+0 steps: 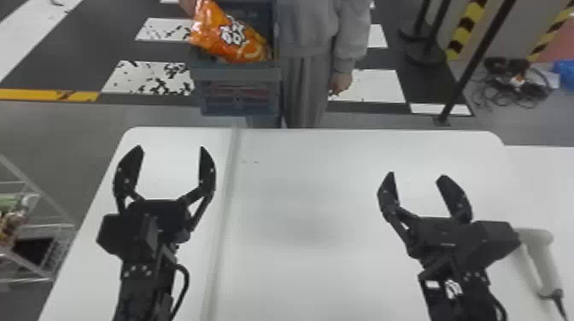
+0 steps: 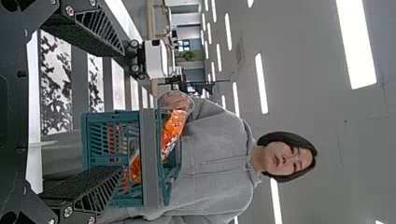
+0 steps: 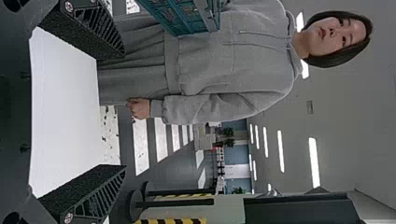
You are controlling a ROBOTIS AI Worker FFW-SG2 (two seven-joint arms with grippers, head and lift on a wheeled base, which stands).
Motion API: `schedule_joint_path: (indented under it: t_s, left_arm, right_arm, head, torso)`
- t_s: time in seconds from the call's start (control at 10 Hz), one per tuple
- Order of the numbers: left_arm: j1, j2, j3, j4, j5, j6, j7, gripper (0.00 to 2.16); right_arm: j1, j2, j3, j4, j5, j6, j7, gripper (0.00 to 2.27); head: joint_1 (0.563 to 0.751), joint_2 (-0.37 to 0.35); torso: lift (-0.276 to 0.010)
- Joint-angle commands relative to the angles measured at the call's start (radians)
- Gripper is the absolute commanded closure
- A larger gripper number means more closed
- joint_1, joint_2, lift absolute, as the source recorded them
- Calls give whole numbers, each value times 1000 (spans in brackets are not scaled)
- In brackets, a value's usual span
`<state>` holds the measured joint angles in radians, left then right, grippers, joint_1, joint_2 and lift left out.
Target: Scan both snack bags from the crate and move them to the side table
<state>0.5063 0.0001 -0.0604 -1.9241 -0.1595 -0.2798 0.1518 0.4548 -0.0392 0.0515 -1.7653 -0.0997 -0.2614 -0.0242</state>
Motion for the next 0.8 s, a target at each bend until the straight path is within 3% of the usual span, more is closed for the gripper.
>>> schedule_joint_path:
  t_s: [0.0,0.7]
  left_arm:
    - [0,-3,-1,0,0,0,0,137]
    - [1,-3,-1,2,-2,0,-1,137]
  right_arm:
    - [1,-1,-1,-3,0,0,0,83]
    - [2,-5,-1,-3,0,0,0,83]
  head:
    - [695,-4]
    - [695,-6]
  torso:
    - [-29]
    - [-29]
